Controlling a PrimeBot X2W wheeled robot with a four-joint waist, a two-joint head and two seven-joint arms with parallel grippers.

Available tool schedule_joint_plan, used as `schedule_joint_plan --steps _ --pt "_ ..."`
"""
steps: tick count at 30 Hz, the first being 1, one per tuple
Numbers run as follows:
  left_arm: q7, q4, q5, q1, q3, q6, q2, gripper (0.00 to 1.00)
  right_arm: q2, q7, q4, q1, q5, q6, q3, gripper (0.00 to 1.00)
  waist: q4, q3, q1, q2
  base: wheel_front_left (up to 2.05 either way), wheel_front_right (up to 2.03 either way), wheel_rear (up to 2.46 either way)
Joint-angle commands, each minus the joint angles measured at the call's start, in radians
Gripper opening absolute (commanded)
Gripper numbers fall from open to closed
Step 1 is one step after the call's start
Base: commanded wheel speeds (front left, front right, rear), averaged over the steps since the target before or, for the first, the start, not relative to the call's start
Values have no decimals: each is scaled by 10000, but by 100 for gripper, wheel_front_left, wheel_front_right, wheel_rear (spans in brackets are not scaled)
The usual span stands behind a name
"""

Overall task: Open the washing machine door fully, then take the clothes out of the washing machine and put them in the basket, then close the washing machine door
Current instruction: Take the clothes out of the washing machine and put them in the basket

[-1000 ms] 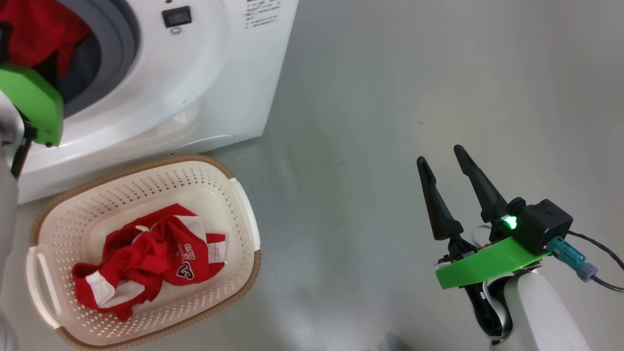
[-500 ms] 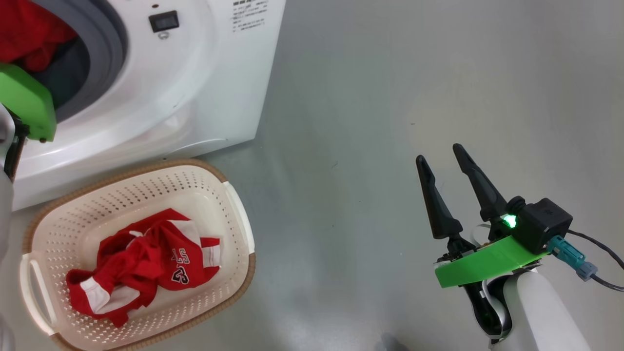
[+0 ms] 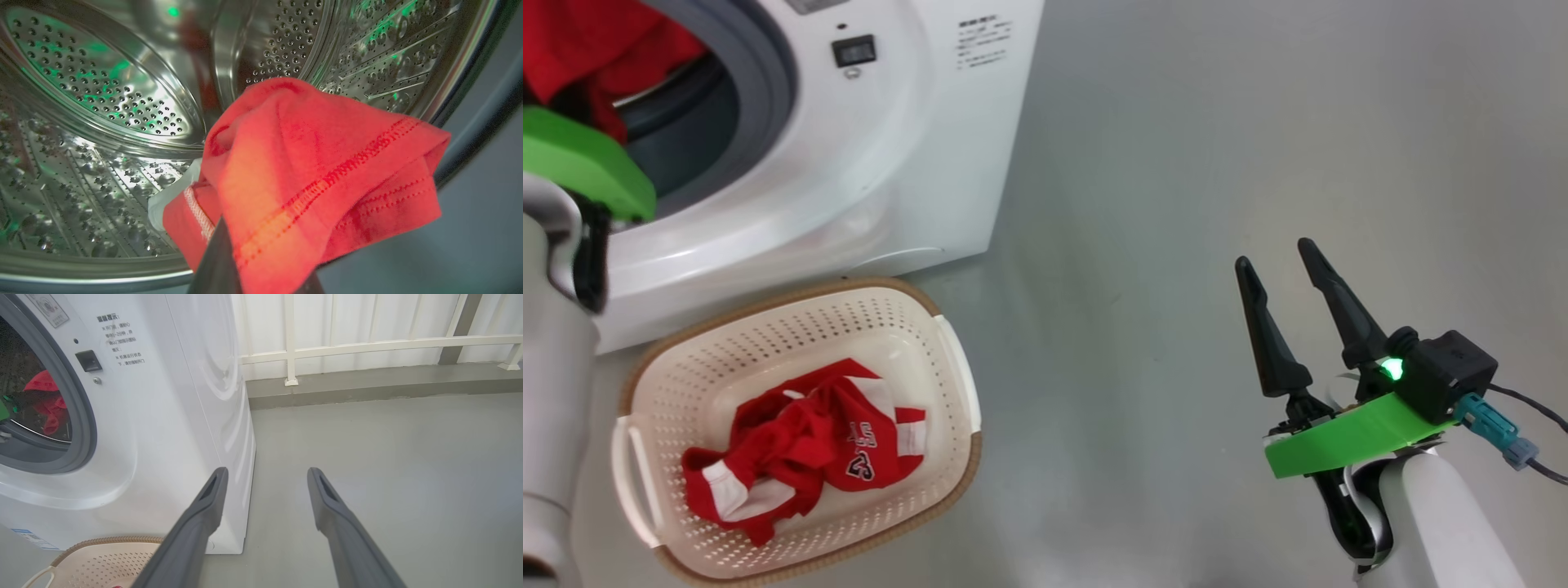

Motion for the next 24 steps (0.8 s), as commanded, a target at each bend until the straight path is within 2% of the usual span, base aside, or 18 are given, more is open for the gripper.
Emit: schedule_joint_plan --steps 1,11,24 --pt "-121 -769 -116 420 546 149 347 0 -123 -48 -272 173 115 16 116 100 218 -181 0 0 0 0 0" --pt "-123 -3155 429 2047 2126 198 -28 0 -253 -48 -323 301 68 16 -56 100 650 -362 0 0 0 0 0" --pt "-123 -5862 1538 4661 4012 -210 -1106 0 -376 -48 -333 580 55 16 -281 100 1135 -707 0 0 0 0 0"
